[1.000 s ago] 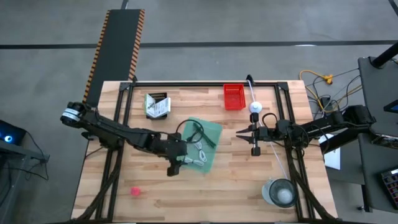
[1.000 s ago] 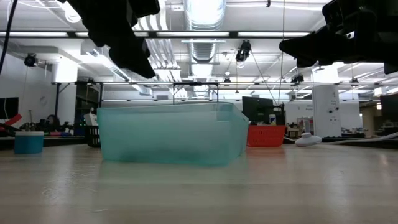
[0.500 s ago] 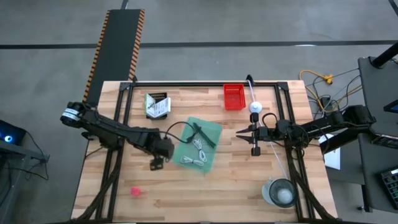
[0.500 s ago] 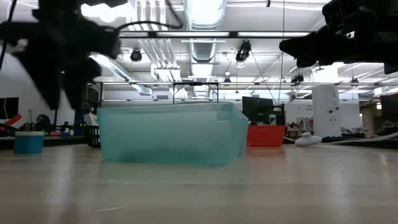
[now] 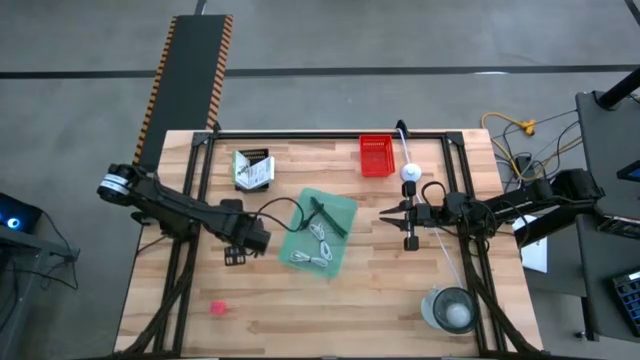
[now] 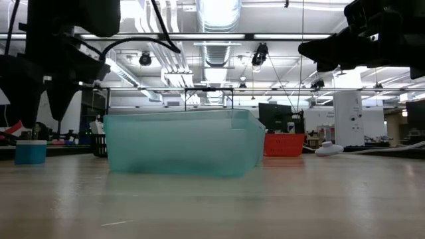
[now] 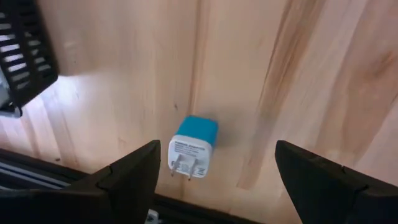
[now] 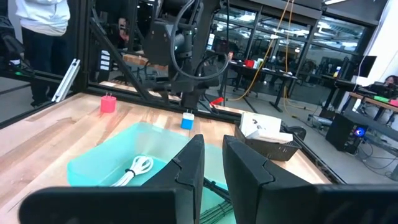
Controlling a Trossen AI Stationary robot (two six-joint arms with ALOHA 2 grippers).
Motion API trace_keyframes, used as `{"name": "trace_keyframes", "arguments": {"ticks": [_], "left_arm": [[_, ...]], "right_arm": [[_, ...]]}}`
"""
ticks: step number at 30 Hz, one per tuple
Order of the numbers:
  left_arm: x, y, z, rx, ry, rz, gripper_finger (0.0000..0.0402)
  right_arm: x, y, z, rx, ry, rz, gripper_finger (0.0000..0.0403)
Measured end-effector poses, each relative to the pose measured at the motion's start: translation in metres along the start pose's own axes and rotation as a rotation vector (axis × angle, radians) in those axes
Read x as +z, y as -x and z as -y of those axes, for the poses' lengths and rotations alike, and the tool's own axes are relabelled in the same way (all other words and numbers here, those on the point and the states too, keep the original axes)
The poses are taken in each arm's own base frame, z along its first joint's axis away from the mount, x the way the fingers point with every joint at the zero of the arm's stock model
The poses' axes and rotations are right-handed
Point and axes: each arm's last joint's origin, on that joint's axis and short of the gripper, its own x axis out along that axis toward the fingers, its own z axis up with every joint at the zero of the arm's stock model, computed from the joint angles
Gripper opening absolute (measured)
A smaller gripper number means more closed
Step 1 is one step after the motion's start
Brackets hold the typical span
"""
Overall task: Pick and place items into bin
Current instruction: Put the blue charger adapter into the red basket
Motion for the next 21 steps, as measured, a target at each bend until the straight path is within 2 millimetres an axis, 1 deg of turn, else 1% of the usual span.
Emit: {"name": "trace_keyframes", "arguments": {"ticks": [7, 11, 18, 21], "left_arm": [[-0.011, -0.021, -0.001, 0.033, -0.074, -0.081, 0.0297], [-0.015, -0.028, -0.002, 0.044, -0.086, -0.100, 0.0297], [-0.013, -0.040, 0.001, 0.019, -0.109, -0.040, 0.0296], [-0.015, -0.044, 0.001, 0.025, -0.129, -0.052, 0.0296]], "right_arm": [[0.000, 0.000, 0.000, 0.000, 0.010, -0.001, 0.0047], [0.000, 0.000, 0.000, 0.000, 0.015, -0.001, 0.0047], [0.000, 0.000, 0.000, 0.000, 0.015, -0.001, 0.0047], [0.000, 0.000, 0.000, 0.000, 0.015, -0.001, 0.0047]]}}
